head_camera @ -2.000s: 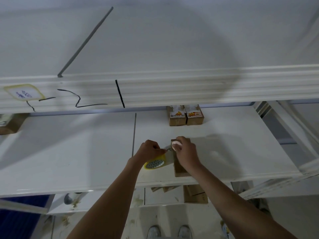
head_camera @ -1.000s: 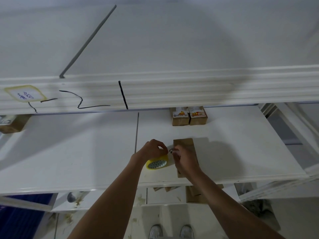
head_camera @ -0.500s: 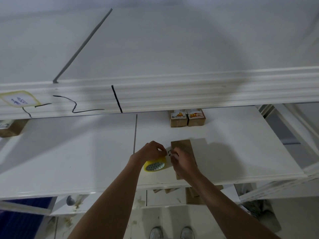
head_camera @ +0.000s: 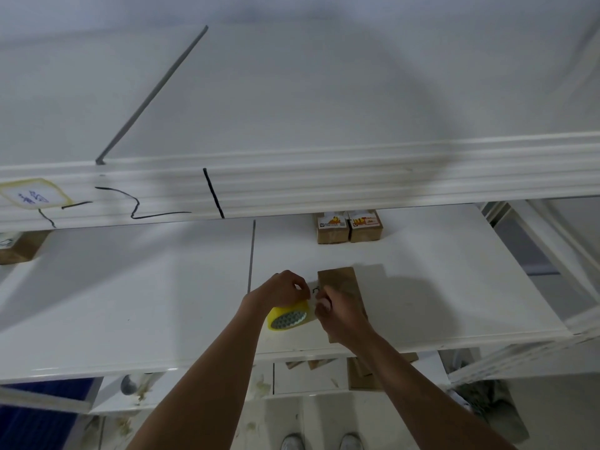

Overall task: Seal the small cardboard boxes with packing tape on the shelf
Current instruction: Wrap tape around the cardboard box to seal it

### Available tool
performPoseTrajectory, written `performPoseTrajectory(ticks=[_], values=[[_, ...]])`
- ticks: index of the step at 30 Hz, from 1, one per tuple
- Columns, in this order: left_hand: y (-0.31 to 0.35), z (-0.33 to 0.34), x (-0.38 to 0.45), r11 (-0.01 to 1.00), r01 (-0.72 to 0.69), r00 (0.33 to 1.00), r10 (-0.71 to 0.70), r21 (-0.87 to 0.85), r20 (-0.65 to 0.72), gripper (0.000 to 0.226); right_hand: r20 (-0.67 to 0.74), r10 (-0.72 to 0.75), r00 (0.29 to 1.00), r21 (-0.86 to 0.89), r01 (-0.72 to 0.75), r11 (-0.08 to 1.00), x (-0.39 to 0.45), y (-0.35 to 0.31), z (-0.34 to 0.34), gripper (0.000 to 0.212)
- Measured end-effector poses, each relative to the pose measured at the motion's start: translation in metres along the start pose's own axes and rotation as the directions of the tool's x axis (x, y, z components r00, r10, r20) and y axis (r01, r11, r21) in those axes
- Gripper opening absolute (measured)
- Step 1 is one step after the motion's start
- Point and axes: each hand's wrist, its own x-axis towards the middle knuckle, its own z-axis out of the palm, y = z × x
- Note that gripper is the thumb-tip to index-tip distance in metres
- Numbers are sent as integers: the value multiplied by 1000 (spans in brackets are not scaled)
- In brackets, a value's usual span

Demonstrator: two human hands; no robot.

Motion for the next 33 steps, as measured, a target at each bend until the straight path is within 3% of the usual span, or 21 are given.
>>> performPoseTrajectory(ticks=[5, 9, 17, 26, 33], values=[[1, 0, 2, 999, 35, 998, -35, -1, 44, 24, -7, 39, 999, 79, -39, 996, -1, 4, 0, 14], [1, 1, 1, 989, 107, 993, -102, -103, 53, 19, -104, 60, 993, 107, -49, 993, 0, 10, 1, 13], [-1, 7, -7, 948, 141, 990, -139, -287, 28, 16, -157, 275, 948, 229, -236, 944, 9, 7, -3, 11], [-19, 14, -32, 775, 230, 954, -299, -589, -20, 12, -168, 355, 920, 411, -262, 873, 5, 5, -6, 11], [-25, 25, -47, 659, 157, 957, -286, -736, -52, 10, -182, 399, 899, 616, -212, 759, 8, 3, -23, 17]])
